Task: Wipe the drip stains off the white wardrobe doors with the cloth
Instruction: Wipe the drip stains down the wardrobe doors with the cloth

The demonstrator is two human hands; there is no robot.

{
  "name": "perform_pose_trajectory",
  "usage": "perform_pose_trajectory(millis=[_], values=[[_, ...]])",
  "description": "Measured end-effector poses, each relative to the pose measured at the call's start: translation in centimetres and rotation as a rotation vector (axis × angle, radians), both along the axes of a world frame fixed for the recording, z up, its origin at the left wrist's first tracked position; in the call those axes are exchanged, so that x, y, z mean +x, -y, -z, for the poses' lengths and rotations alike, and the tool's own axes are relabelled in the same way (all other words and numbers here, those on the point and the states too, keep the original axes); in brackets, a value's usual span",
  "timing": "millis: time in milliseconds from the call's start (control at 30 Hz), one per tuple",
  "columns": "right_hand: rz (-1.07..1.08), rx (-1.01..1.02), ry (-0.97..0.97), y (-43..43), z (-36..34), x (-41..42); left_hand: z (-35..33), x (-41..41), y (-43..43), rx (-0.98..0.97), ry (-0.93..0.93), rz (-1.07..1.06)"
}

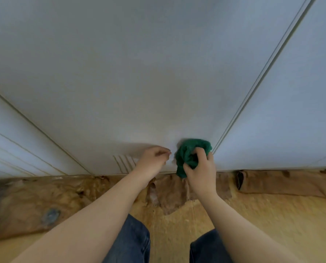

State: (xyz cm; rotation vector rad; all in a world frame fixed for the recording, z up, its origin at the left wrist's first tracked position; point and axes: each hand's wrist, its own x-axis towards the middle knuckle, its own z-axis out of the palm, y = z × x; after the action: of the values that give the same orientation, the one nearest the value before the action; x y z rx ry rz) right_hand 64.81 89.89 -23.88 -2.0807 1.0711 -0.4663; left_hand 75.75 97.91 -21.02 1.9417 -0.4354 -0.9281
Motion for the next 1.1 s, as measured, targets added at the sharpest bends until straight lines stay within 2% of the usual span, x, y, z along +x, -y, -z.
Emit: perform_pose_trajectory(millis=[67, 233, 333, 433, 533, 633, 733, 800, 867, 967, 1033, 1100], values=[[-0.036, 0.060, -0.111, -0.5, 1.7, -0.2, 0.4, 0.4, -0.4, 0.014, -0.096, -0.080], [0.042, 0.046, 0.105, -0.6, 2.5, 1.0, 0.4, 1.2, 0.3, 0.032, -0.147, -0.150], [-0.011, 0.089, -0.049, -0.3, 5.3, 0.8, 0.6, 1.3, 0.4, 0.052, -0.149, -0.139], [0.117, 0.246, -0.152, 0.1, 7.5, 0.6, 1.1, 1.5, 0.2, 0.074, -0.145, -0.131], [0.198, 0.290, -0.035, -0.4, 7.8, 0.9, 1.2, 1.4, 0.1, 0.091, -0.175, -0.126], [0.096, 0.272, 0.025, -0.7, 7.3, 1.6, 1.3, 1.4, 0.5, 0.113, -0.181, -0.131], [-0.007, 0.287, -0.120, 0.4, 8.4, 1.6, 1.8, 1.1, 1.5, 0.145, -0.217, -0.149], [0.073, 0.349, -0.172, 1.0, 9.1, 1.2, 2.1, 0.7, 2.1, 0.156, -0.237, -0.160], [0.289, 0.454, -0.087, 1.1, 8.7, 1.1, 2.5, 0.7, 2.3, 0.167, -0.237, -0.155], [0.536, 0.526, 0.178, 1.1, 5.7, 0.7, 2.3, 1.5, 1.9, 0.187, -0.265, -0.105], [0.534, 0.404, 0.402, 1.4, 3.1, 0.0, 2.0, 1.8, 1.8, 0.193, -0.288, -0.081], [0.450, 0.258, 0.507, 1.8, 1.7, -0.4, 2.0, 2.0, 2.0, 0.191, -0.325, -0.088]])
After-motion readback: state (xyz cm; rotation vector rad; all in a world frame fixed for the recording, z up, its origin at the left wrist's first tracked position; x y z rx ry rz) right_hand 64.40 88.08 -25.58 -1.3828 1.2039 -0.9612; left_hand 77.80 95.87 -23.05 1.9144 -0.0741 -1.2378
